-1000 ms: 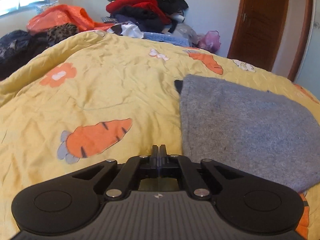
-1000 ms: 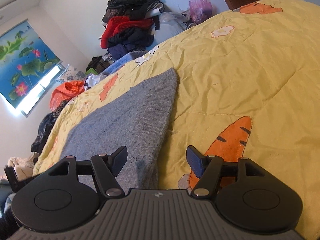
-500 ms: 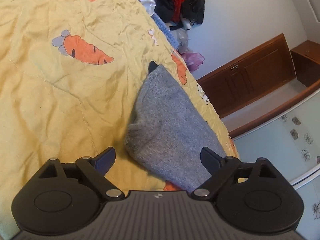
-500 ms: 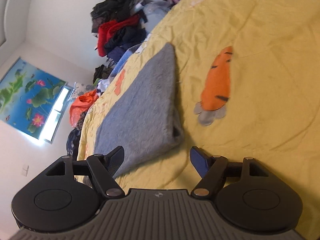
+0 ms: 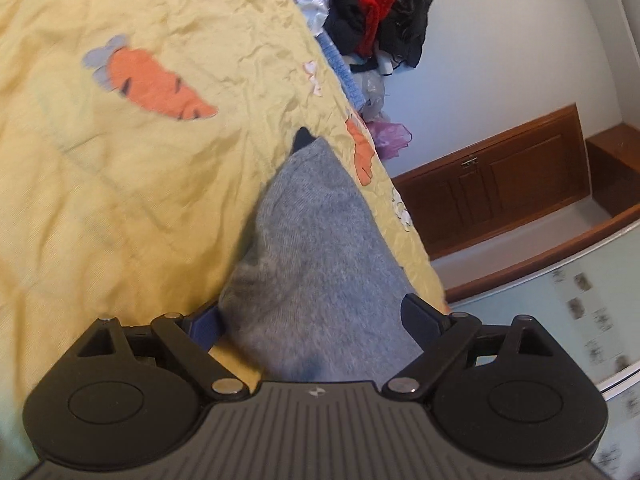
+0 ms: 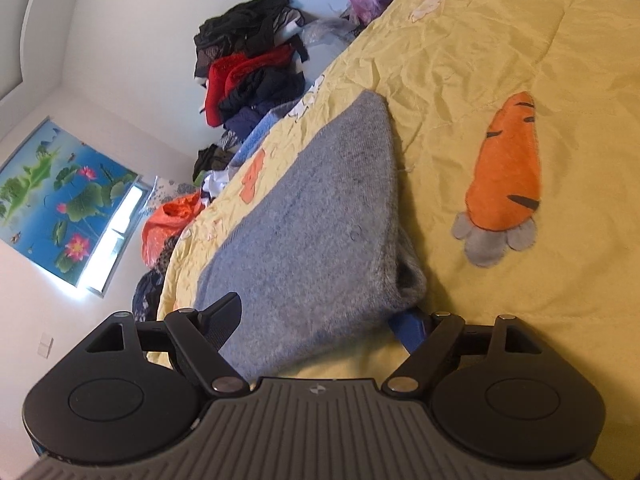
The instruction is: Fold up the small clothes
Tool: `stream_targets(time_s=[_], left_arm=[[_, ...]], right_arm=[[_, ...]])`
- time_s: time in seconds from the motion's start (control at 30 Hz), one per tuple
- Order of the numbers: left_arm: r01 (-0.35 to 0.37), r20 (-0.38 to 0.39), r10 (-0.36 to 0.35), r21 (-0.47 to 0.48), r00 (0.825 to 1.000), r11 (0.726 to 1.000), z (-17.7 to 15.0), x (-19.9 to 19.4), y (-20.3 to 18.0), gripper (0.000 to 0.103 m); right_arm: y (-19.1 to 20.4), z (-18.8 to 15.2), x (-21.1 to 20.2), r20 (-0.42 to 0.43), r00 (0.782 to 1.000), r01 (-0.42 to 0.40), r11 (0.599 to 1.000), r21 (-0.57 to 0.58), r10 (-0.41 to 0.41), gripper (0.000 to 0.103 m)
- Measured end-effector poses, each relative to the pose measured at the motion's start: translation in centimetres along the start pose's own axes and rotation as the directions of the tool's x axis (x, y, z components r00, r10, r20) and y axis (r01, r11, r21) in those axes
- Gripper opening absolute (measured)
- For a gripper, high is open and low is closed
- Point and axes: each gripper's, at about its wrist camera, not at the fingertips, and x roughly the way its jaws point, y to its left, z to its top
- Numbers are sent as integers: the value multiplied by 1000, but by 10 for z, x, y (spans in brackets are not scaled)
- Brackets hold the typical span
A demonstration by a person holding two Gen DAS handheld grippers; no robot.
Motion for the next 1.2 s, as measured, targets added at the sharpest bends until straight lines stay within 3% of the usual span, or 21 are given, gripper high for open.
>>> stream_targets(time_s=[0.1, 0.17, 0.23, 0.27, 0.33, 0.37, 0.5, 0.67, 0.9, 1.13, 1.2], left_arm=[[-55, 43, 51, 88, 998, 995, -2, 13, -12, 86], [-89, 48, 84, 115, 995, 989, -1, 18, -13, 64], [-103, 43, 99, 102, 994, 989, 1, 20, -7, 38], [-104, 36, 102, 85, 994, 991, 3, 20, -3, 34], [-118, 23, 117, 80, 993, 990, 7, 20, 1, 16], [-129, 22, 127, 86, 992, 988, 7, 20, 2, 14], [-127, 65, 119, 132, 991, 983, 3, 13, -7, 11], [-41, 75, 28, 169, 997, 985, 2, -16, -27, 10], [13, 24, -17, 186, 1000, 983, -23, -75, -27, 10], [-76, -70, 85, 115, 994, 990, -72, -134, 16, 11], [-125, -106, 143, 166, 984, 978, -80, -132, 25, 12]], right_arm=[[7, 1, 15, 49, 998, 29, 999, -15, -28, 76], [8, 1, 29, 43, 998, 48, 999, -6, -48, 54], [2, 0, 44, 12, 998, 57, 998, 16, -57, 17], [-2, -2, 50, 4, 998, 60, 998, 37, -60, 13], [-9, -2, 53, 0, 1000, 26, 997, 79, -26, 14], [-11, -1, 53, -3, 1000, 16, 995, 99, -15, 14], [-7, -1, 51, 6, 1000, 29, 996, 82, -30, 14], [21, -3, 26, 85, 996, -12, 1000, -18, 14, 14], [35, -20, -20, 18, 998, -54, 995, -84, 55, 14], [20, -70, -91, -117, 992, -45, 998, -42, 40, 14], [12, -88, -98, -150, 988, -25, 1000, -13, 23, 15]])
